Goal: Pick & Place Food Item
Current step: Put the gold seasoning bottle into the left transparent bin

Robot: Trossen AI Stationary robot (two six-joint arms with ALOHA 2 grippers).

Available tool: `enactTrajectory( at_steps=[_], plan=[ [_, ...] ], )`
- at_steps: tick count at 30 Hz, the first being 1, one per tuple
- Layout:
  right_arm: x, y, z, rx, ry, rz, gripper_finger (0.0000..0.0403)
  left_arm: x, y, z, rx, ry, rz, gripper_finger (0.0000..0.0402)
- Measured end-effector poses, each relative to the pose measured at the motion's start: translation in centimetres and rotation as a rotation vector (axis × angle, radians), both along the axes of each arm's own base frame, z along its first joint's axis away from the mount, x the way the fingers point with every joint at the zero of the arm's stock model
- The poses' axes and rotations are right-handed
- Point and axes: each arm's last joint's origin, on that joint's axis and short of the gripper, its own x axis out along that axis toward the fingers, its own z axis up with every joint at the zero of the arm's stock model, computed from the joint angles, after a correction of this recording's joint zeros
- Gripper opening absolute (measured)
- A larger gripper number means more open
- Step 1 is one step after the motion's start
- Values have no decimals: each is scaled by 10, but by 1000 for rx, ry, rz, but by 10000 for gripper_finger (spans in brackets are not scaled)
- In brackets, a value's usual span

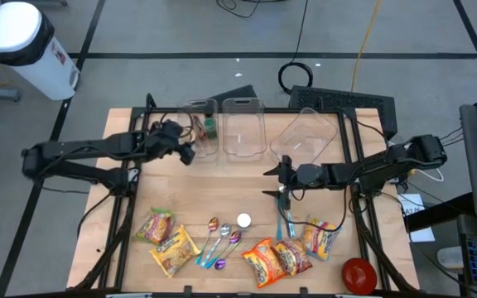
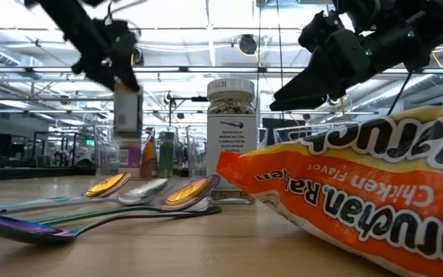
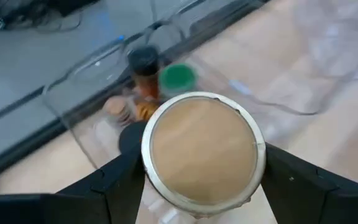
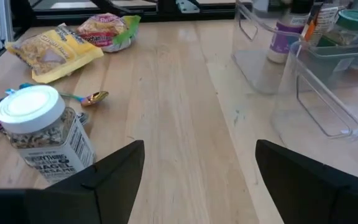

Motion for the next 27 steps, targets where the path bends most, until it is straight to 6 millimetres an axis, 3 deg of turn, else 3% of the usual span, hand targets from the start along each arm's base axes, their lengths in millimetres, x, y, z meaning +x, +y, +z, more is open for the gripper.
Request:
enactTrajectory(
  at_steps=[9,21,27],
  plan=[
    [0,0,1,1,-13,0,294,-4,12,-34,-74,-36,17,272],
    [0,0,1,1,-12,0,293,-12,11,-68,-130,-33,63,272],
    [0,0,1,1,-12,0,293,-10,12,-69,-123,-90,54,272]
  ],
)
